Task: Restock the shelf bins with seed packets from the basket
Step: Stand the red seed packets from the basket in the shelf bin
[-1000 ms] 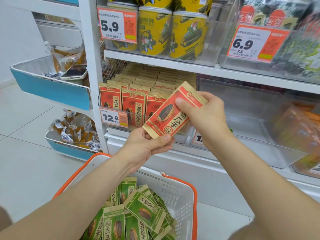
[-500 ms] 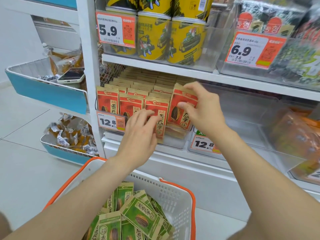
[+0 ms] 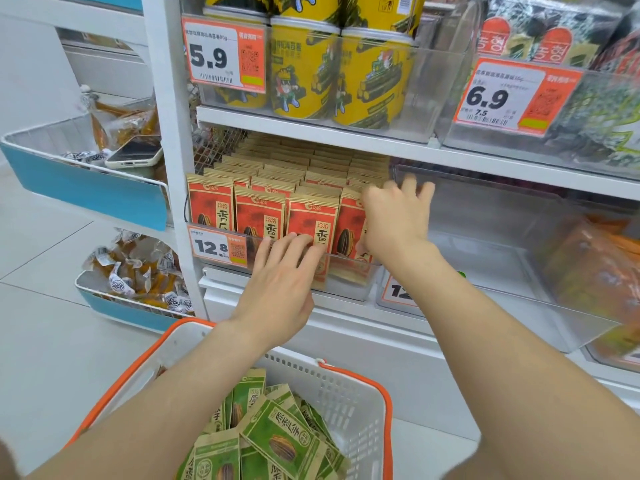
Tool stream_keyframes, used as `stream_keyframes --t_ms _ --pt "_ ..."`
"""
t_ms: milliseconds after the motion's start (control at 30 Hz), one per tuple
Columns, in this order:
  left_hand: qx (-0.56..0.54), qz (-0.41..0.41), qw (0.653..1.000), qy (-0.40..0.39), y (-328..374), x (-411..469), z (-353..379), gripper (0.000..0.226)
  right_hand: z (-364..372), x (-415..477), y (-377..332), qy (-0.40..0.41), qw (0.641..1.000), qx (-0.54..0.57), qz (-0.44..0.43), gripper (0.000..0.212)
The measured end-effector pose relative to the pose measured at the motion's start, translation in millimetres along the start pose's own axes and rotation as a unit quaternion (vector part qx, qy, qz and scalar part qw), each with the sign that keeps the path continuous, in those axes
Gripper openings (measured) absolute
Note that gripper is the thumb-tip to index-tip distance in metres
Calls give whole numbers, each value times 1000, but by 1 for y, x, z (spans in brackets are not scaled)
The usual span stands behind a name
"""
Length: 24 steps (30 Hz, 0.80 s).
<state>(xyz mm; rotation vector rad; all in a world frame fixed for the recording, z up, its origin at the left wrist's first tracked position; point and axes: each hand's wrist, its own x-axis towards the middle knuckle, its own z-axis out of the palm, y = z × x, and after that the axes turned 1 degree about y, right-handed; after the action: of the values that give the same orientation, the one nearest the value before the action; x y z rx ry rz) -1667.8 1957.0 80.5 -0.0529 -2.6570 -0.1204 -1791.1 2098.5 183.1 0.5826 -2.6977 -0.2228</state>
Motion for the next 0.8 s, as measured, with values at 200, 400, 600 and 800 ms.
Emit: stream_keyframes --t_ms 200,400,600,800 --pt "-45 20 999 -10 -8 -5 -4 80 13 -14 -5 45 999 -12 7 79" --pt "-40 43 992 115 -22 -24 -5 46 -10 -54 -19 240 951 156 -117 25" --pt "36 -49 981 -184 -61 -67 15 15 16 -110 -69 -11 939 157 -307 20" --pt "67 -95 863 -492 -83 -116 27 24 45 -144 -124 -139 894 74 -420 19"
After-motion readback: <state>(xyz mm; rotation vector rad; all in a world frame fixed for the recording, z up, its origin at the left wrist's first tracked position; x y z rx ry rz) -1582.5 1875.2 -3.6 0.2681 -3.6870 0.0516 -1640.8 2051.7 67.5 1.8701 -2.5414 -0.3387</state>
